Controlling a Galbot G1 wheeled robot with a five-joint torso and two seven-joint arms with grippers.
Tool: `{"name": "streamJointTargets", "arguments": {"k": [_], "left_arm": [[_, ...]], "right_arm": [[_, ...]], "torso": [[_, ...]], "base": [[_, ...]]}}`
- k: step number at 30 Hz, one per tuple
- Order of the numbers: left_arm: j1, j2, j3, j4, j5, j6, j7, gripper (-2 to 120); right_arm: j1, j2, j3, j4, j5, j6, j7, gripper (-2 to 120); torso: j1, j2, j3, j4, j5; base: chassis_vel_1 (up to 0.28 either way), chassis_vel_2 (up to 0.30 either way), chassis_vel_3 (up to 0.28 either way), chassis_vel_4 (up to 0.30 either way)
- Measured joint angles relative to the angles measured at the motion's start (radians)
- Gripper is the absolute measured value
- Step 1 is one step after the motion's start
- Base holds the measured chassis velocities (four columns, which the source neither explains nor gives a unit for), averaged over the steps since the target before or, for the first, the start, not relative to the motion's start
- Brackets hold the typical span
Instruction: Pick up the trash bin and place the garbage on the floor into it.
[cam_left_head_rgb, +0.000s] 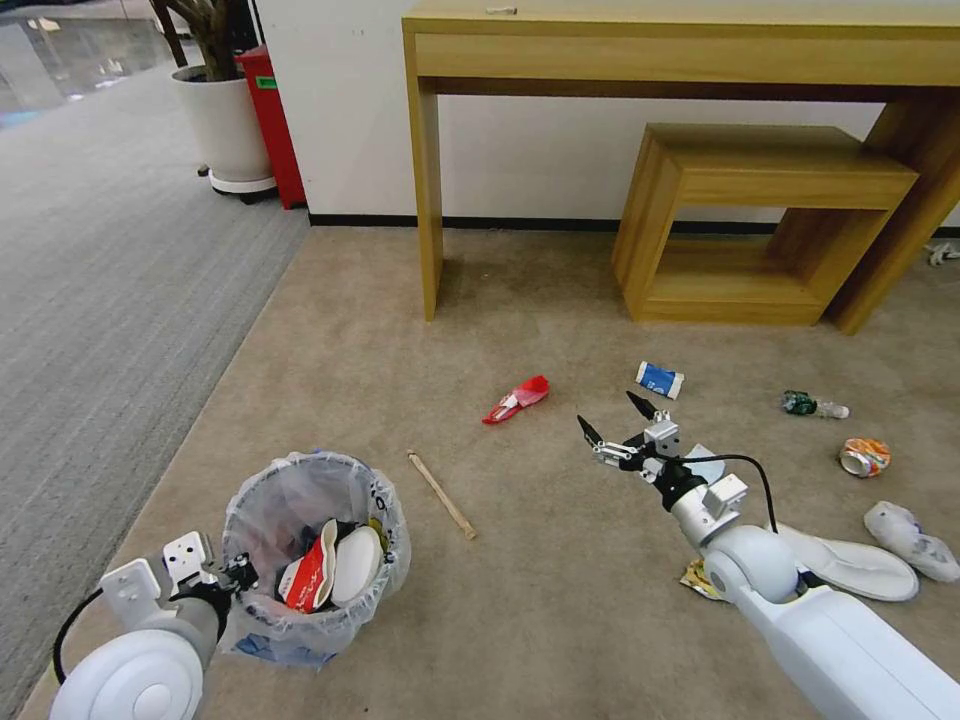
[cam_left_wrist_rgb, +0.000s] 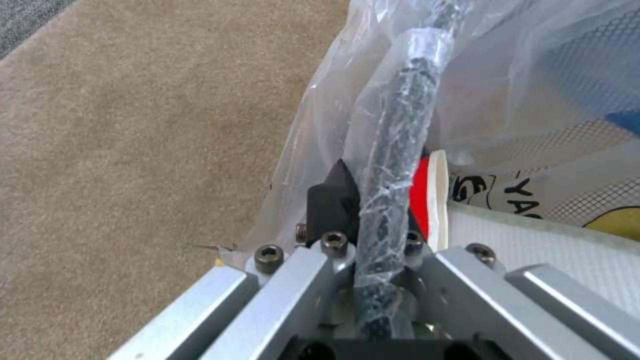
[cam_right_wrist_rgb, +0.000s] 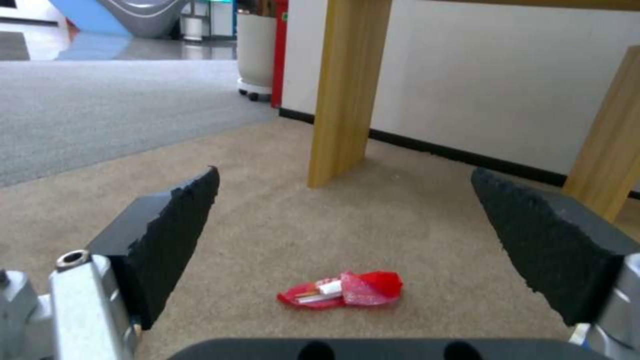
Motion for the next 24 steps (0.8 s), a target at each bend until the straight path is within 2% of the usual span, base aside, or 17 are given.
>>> {"name": "streamJointTargets", "arguments": {"k": [9, 24], "left_arm": [[0.002, -0.001, 0.003, -0.001, 0.002, 0.000, 0.002, 0], [-0.003, 0.001, 0.012, 0.001, 0.005, 0.000, 0.002, 0]], "right_arm": [[-0.002, 0.002, 0.003, -0.003, -0.007, 0.005, -0.005, 91], [-0.006, 0.006, 0.005, -0.008, -0.016, 0.016, -0.013, 86]], "torso": [[0.000, 0.000, 0.000, 0.0000, 0.0001], [0.000, 0.000, 0.000, 0.0001, -0.0001]], "base": [[0.000, 0.000, 0.000, 0.000], [0.072, 0.078, -0.067, -0.082]]}}
